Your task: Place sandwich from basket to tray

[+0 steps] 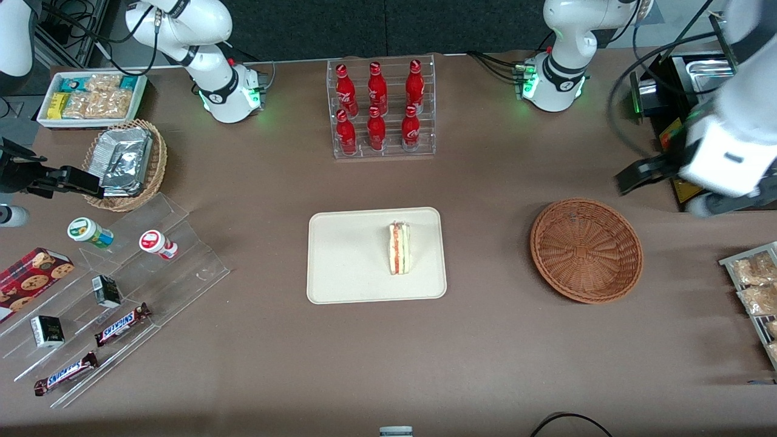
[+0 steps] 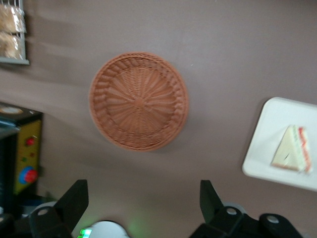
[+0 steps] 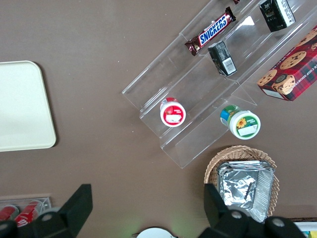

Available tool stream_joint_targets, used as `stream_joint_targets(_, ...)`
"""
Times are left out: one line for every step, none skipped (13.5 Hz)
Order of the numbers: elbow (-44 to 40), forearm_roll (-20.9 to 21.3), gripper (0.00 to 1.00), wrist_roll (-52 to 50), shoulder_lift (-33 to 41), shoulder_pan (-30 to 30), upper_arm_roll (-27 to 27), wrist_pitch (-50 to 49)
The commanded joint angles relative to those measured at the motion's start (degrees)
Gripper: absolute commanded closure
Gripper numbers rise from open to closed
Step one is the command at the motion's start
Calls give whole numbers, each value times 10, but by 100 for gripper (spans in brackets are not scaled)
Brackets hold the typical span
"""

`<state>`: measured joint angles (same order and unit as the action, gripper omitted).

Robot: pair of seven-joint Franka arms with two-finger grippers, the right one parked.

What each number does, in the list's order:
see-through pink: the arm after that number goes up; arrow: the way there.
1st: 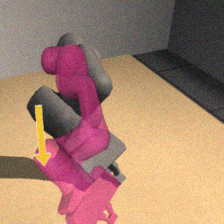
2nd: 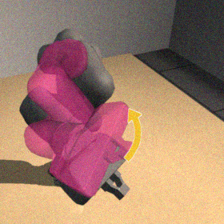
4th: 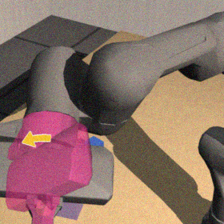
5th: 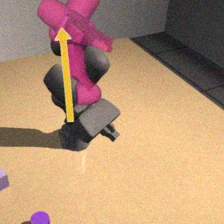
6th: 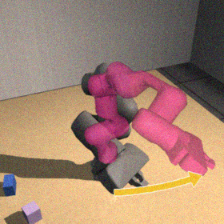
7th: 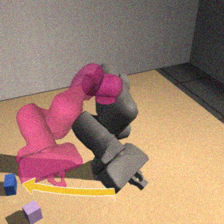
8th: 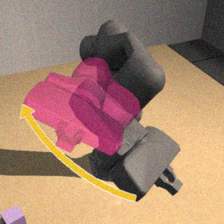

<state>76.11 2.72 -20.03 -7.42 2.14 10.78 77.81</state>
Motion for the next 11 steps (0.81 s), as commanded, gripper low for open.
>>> stream_joint_targets(89,-19,1,105,77,-6,-57,3)
stream_joint_targets(118,-19,1,131,99,-7,-73,9)
stream_joint_targets(138,-19,1,140,114,-8,-79,15)
stream_joint_targets(153,-18,1,142,127,-8,-80,20)
stream_joint_targets(175,-13,1,144,141,-8,-80,20)
stream_joint_targets(207,-10,1,148,162,-8,-80,29)
stream_joint_targets(229,-10,1,148,178,-8,-81,49)
stream_joint_targets(233,-14,1,148,178,-7,-81,56)
stream_joint_targets(223,-16,1,148,166,-7,-87,54)
stream_joint_targets(203,-18,1,151,153,-7,-89,52)
stream_joint_targets(185,-18,1,152,140,-7,-89,50)
